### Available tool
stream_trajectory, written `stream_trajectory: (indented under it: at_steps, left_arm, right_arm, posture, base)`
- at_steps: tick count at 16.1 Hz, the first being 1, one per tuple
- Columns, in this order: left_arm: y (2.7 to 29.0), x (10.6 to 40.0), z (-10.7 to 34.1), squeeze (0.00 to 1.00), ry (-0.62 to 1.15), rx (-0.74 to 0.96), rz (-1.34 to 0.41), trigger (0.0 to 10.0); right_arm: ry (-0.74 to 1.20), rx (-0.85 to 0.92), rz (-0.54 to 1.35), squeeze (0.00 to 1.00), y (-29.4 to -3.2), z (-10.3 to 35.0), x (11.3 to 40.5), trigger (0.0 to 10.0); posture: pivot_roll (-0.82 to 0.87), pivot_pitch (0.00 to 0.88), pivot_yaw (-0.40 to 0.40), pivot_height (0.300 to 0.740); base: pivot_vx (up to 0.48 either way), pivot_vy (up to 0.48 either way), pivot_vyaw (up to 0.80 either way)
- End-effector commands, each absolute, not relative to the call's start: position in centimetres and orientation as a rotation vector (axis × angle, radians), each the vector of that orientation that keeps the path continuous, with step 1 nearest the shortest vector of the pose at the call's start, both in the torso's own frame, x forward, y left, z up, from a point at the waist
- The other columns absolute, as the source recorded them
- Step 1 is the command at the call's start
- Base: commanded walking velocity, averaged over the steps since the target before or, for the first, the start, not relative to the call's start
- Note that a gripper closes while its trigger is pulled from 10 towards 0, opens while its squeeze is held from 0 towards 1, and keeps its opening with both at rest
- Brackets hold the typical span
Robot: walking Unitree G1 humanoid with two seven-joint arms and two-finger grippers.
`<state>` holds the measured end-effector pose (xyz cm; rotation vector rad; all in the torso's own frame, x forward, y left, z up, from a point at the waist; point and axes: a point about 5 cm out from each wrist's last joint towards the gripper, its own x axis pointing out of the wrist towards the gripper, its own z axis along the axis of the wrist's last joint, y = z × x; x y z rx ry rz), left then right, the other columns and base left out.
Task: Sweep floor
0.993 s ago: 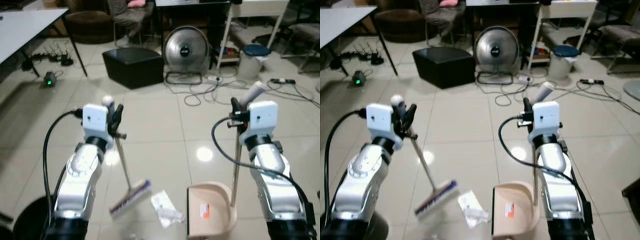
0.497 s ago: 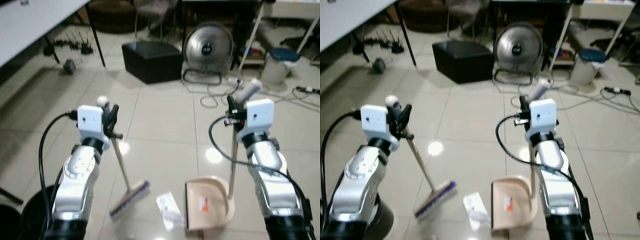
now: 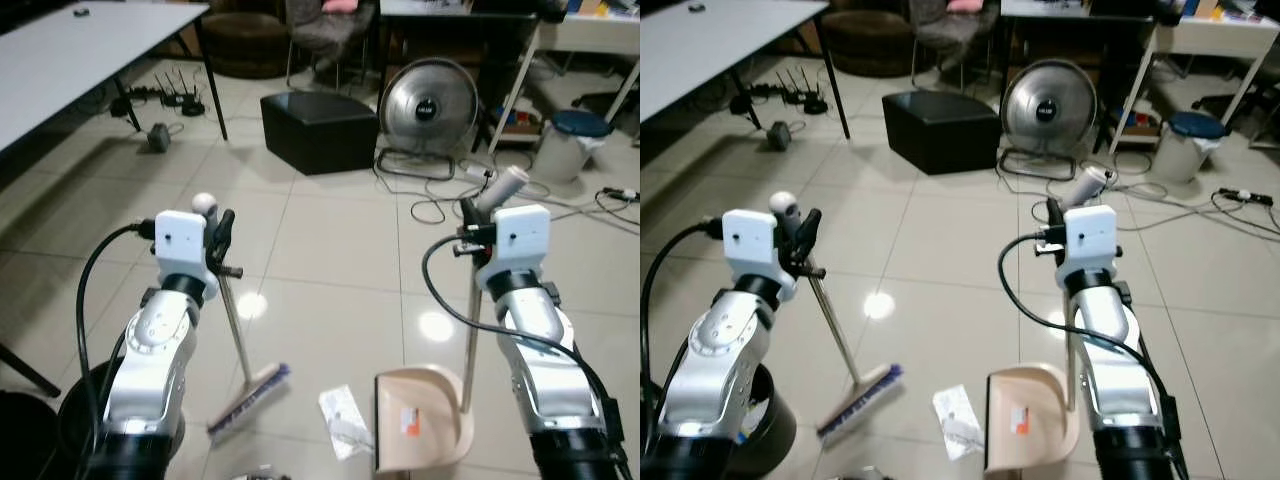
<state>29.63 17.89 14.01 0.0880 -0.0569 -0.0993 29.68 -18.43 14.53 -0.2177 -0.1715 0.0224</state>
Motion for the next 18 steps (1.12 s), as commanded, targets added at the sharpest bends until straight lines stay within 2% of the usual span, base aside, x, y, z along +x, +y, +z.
stream_trajectory:
  at_steps: [1,2,5,8,10,13,15,18]
  left_arm:
    - [17.8,30.6,15.5,0.00,-0.131,0.074,-0.087,10.0]
    - [17.6,31.3,15.7,0.00,-0.136,0.048,-0.074,10.0]
    - [16.9,33.0,15.9,0.00,-0.129,0.048,-0.074,10.0]
    - [16.7,33.8,15.8,0.00,-0.143,0.057,-0.054,10.0]
    - [16.5,34.3,16.1,0.00,-0.197,0.028,-0.023,10.0]
    - [16.9,34.6,16.1,0.00,-0.228,-0.036,0.059,10.0]
    - [16.7,34.9,15.8,0.00,-0.244,-0.016,0.052,10.0]
    - [16.8,35.1,15.4,0.00,-0.255,0.010,0.081,10.0]
  right_arm:
    - [-0.220,-0.239,0.028,0.00,-18.7,15.4,30.3,10.0]
    - [-0.218,-0.240,0.033,0.00,-18.8,15.1,30.6,10.0]
    - [-0.198,-0.305,0.092,0.00,-18.3,13.5,31.3,10.0]
    - [-0.209,-0.377,0.101,0.00,-18.5,12.8,31.7,10.0]
    - [-0.255,-0.433,0.055,0.00,-19.5,13.4,32.3,10.0]
    - [-0.322,-0.500,0.052,0.00,-19.7,14.0,32.5,10.0]
    - [-0.350,-0.491,0.050,0.00,-19.2,14.1,33.2,10.0]
    - [-0.373,-0.472,0.047,0.00,-18.5,14.0,33.6,10.0]
  posture:
    - [0.06,0.036,0.032,0.740]
    - [0.06,0.039,0.033,0.740]
    - [0.08,0.120,0.053,0.740]
    - [0.09,0.181,0.074,0.740]
    - [0.10,0.247,0.074,0.740]
    - [0.10,0.293,0.081,0.740]
    - [0.09,0.344,0.074,0.740]
    - [0.10,0.371,0.046,0.740]
  base:
    - [0.000,0.000,0.00]
    - [0.000,0.000,0.00]
    - [0.000,0.000,0.00]
    - [0.000,0.000,0.00]
    - [0.000,0.000,0.00]
    - [0.000,0.000,0.00]
    - [0.000,0.000,0.00]
    - [0.000,0.000,0.00]
